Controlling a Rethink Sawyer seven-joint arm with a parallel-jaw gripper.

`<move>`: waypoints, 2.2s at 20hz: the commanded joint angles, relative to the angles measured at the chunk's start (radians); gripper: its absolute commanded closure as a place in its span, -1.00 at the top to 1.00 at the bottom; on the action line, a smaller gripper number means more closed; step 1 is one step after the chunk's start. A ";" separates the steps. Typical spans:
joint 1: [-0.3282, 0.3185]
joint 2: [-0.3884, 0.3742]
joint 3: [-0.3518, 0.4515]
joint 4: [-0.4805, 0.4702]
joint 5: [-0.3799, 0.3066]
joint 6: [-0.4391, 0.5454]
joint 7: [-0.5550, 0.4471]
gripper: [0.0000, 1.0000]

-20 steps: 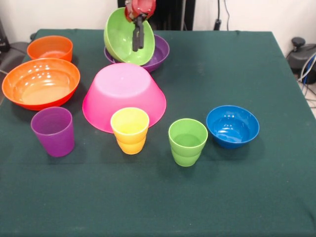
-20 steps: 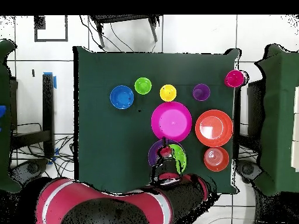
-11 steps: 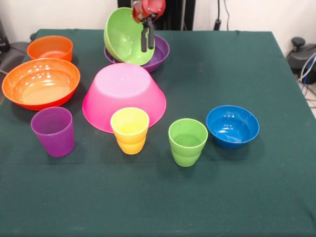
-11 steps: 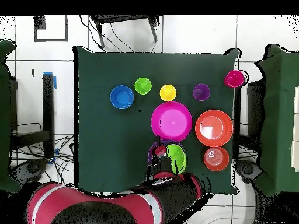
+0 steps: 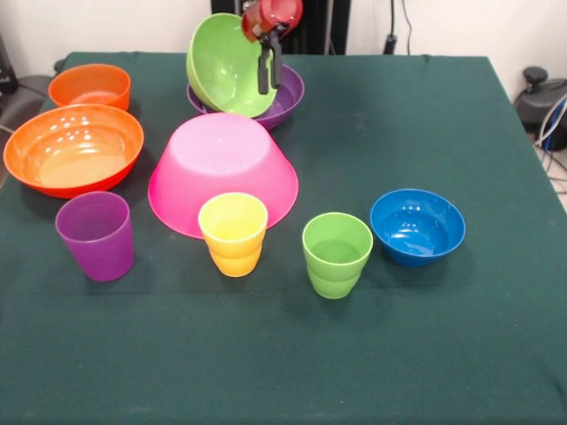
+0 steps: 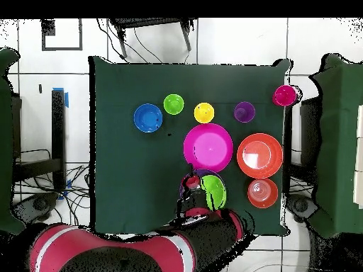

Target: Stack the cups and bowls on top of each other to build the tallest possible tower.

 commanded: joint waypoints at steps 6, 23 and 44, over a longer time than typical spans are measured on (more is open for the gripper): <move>0.002 0.084 0.218 -0.178 -0.129 0.323 -0.054 1.00; -0.067 0.004 0.355 -0.164 -0.280 0.481 0.003 1.00; -0.285 -0.335 0.670 0.018 -0.522 0.854 0.029 -1.00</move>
